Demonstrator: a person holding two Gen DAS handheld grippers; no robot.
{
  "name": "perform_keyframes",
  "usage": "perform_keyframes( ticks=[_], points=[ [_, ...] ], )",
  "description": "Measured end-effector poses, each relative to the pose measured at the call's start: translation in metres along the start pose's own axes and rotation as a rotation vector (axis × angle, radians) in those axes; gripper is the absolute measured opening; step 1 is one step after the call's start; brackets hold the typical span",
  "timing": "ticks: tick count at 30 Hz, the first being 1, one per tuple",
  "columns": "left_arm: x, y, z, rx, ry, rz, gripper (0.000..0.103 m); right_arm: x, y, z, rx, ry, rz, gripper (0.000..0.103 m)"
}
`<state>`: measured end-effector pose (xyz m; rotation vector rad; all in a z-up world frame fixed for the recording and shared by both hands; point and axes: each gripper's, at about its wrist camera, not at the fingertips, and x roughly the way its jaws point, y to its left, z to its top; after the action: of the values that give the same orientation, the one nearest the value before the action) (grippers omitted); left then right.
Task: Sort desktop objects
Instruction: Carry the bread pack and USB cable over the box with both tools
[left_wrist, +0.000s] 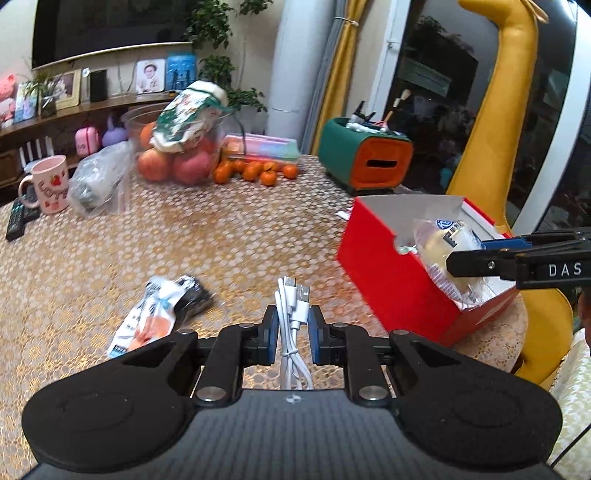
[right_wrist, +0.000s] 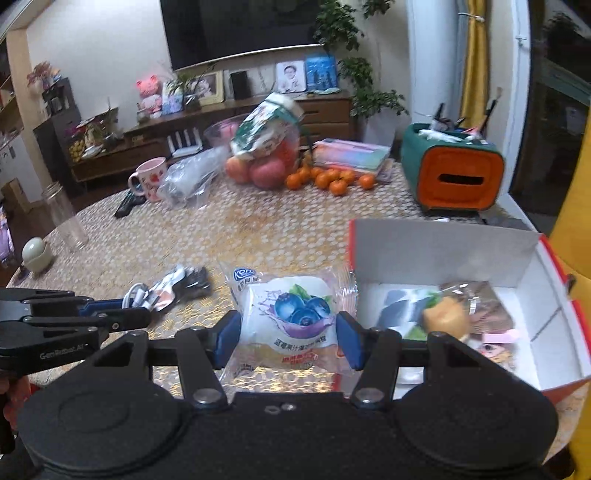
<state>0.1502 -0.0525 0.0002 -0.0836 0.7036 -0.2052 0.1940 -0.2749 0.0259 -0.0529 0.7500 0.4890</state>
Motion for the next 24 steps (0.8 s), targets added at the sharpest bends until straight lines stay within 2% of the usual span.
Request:
perform_keyframes(
  ticks=[15,24],
  points=[
    [0.027,-0.074,0.028,0.113,0.0,-0.086,0.016,-0.039,-0.085,-0.007,0.109,-0.07,-0.139,0.056],
    [0.055,-0.128,0.045,0.197,0.018,-0.146,0.016,-0.038,-0.129,-0.007,0.157,-0.075,-0.213,0.056]
  ],
)
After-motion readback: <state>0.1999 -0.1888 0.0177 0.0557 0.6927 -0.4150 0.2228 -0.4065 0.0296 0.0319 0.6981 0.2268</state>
